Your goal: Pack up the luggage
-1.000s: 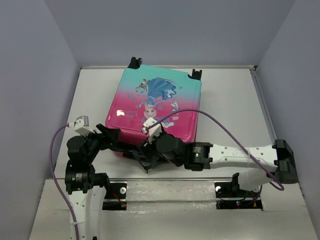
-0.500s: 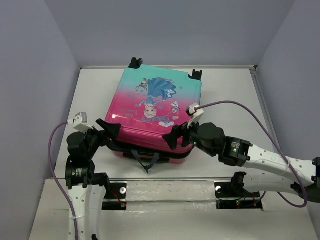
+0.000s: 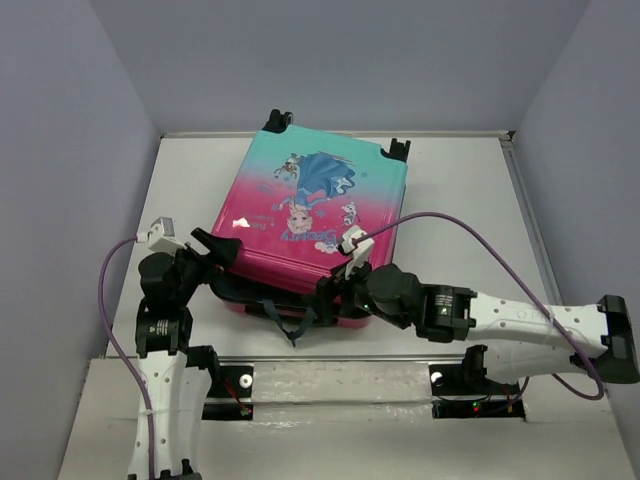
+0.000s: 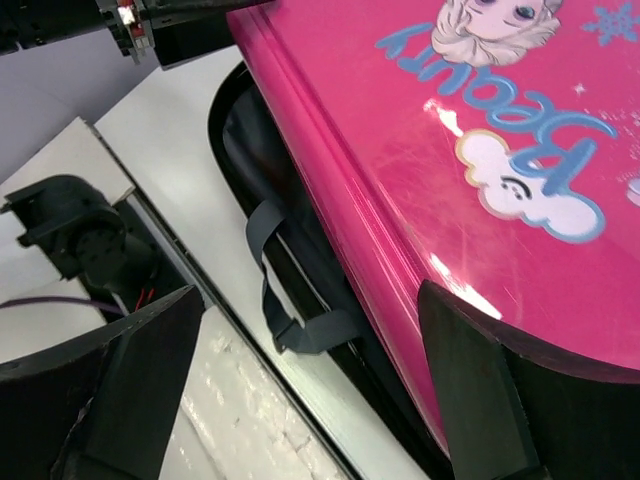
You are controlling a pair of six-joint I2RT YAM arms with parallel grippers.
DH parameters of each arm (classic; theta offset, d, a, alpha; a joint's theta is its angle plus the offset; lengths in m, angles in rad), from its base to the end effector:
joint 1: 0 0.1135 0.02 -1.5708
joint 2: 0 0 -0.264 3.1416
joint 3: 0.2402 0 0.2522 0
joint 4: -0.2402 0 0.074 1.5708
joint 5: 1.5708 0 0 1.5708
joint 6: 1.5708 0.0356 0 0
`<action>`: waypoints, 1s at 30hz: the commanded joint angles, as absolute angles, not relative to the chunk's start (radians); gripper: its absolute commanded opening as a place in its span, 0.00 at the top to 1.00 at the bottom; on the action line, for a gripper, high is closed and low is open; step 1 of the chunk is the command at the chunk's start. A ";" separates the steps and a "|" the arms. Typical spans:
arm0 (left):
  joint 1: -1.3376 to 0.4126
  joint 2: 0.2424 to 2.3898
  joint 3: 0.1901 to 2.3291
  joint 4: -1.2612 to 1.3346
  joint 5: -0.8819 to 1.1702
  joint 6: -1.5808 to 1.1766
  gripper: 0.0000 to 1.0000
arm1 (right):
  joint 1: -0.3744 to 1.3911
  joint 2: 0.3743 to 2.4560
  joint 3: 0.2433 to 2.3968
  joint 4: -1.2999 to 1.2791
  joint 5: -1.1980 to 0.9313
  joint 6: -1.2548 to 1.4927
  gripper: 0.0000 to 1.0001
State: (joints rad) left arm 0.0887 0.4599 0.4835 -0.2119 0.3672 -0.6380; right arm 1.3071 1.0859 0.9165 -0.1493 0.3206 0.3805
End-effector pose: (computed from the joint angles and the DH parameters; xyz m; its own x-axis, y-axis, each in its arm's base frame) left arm 0.1328 -0.0010 0.2764 -0.3097 -0.5856 -0.7491 0.1047 0.7620 -0.6390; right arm 0.0762 0.2393 0.3311 -0.3871 -0.0817 -0.9184 -0.7479 0.6103 0.2610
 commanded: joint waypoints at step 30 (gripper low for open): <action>0.077 0.405 0.811 -0.219 0.318 -0.491 0.01 | 1.655 1.523 0.888 -0.072 0.839 0.946 0.31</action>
